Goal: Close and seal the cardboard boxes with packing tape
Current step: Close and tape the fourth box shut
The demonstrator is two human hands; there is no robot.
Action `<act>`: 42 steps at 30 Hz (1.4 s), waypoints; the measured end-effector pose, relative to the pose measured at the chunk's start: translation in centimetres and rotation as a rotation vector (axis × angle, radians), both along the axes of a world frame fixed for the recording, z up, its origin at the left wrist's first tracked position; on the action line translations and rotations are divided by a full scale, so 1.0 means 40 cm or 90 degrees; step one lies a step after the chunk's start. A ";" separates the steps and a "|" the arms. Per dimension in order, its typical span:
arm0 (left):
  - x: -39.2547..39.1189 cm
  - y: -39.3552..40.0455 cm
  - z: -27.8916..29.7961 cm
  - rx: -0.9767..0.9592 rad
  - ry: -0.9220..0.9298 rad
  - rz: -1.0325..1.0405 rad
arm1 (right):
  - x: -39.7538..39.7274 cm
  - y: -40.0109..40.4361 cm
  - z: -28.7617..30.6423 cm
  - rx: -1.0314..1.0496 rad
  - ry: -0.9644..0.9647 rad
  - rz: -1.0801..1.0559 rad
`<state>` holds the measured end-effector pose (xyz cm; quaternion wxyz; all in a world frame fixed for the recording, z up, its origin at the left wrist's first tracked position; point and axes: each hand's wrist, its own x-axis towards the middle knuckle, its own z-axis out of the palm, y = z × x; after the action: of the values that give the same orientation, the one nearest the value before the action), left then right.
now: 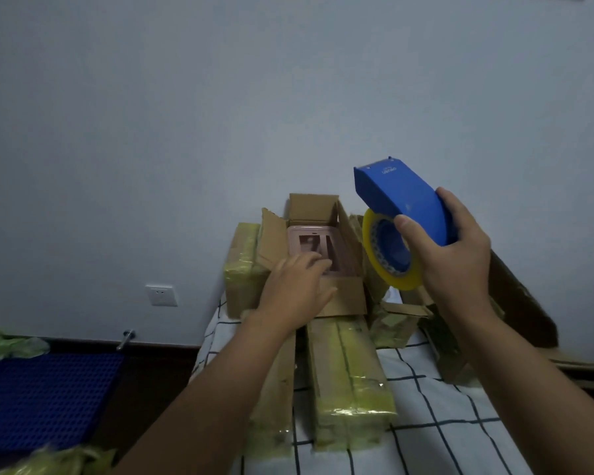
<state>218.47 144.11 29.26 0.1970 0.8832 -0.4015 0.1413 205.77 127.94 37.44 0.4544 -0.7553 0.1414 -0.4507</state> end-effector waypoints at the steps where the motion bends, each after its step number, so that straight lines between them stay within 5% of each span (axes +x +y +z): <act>1: 0.003 -0.015 -0.002 0.041 0.023 0.006 | -0.006 -0.005 -0.004 0.003 0.001 0.000; 6: 0.034 -0.070 -0.007 0.200 0.115 0.011 | -0.026 -0.041 -0.037 0.022 0.012 0.010; 13: 0.036 -0.090 -0.024 0.129 0.132 0.017 | -0.030 -0.054 -0.073 0.051 0.010 0.037; 26: -0.025 -0.070 0.025 -0.116 -0.081 0.092 | -0.141 -0.069 -0.077 0.077 -0.049 0.024; 42: -0.477 0.026 0.314 -0.130 -0.312 0.111 | -0.598 -0.061 0.058 0.074 -0.132 0.014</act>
<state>199.40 145.15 41.81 0.1692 0.8293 -0.3432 0.4072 181.85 125.48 39.77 0.5148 -0.6782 0.1110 -0.5125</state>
